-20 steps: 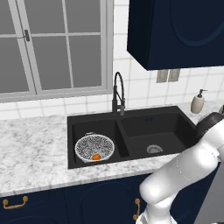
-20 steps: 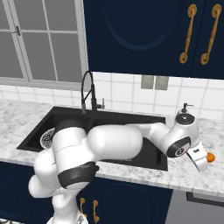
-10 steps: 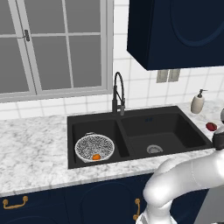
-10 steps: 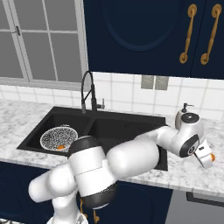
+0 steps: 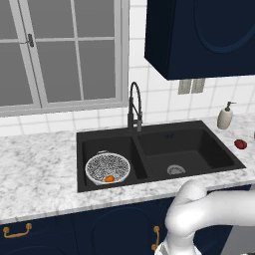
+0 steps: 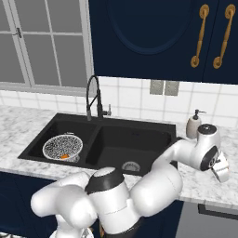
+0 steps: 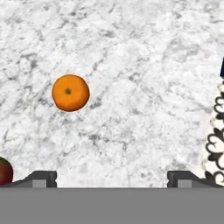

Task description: Put the colander in the sink, put the tangerine, tangerine, mango in the colander, and turn on the sink faucet and pour water over the colander.

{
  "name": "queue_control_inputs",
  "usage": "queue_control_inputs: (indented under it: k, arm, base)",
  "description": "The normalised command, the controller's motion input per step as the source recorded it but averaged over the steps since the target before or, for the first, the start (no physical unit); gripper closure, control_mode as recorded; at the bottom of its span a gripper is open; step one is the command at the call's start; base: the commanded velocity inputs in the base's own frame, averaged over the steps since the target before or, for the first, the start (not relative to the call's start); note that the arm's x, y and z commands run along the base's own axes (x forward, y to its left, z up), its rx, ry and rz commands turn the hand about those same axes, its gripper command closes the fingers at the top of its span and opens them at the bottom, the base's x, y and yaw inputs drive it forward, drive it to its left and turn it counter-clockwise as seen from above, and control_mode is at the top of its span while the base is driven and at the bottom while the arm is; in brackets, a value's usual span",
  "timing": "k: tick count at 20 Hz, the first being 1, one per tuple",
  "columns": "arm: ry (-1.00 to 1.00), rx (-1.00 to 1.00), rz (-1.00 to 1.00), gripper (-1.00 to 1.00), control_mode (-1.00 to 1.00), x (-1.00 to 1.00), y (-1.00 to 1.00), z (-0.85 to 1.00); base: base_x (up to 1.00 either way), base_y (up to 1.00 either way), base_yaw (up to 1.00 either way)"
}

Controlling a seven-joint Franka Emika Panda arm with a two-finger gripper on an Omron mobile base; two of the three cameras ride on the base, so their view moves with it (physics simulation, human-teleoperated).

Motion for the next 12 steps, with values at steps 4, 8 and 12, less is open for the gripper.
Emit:
queue_control_inputs:
  k: [4,8,12]
  arm:
    - [0.0,0.0,0.0,-1.0,-1.0,0.21,-0.03,-0.2]
    - [0.0,0.0,0.0,-1.0,-1.0,0.3,-0.13,-0.16]
    - [0.0,0.0,0.0,-1.0,-1.0,0.27,-0.28,-0.14]
  base:
    - [0.0,0.0,0.0]
    - [0.0,0.0,0.0]
    - [0.0,0.0,0.0]
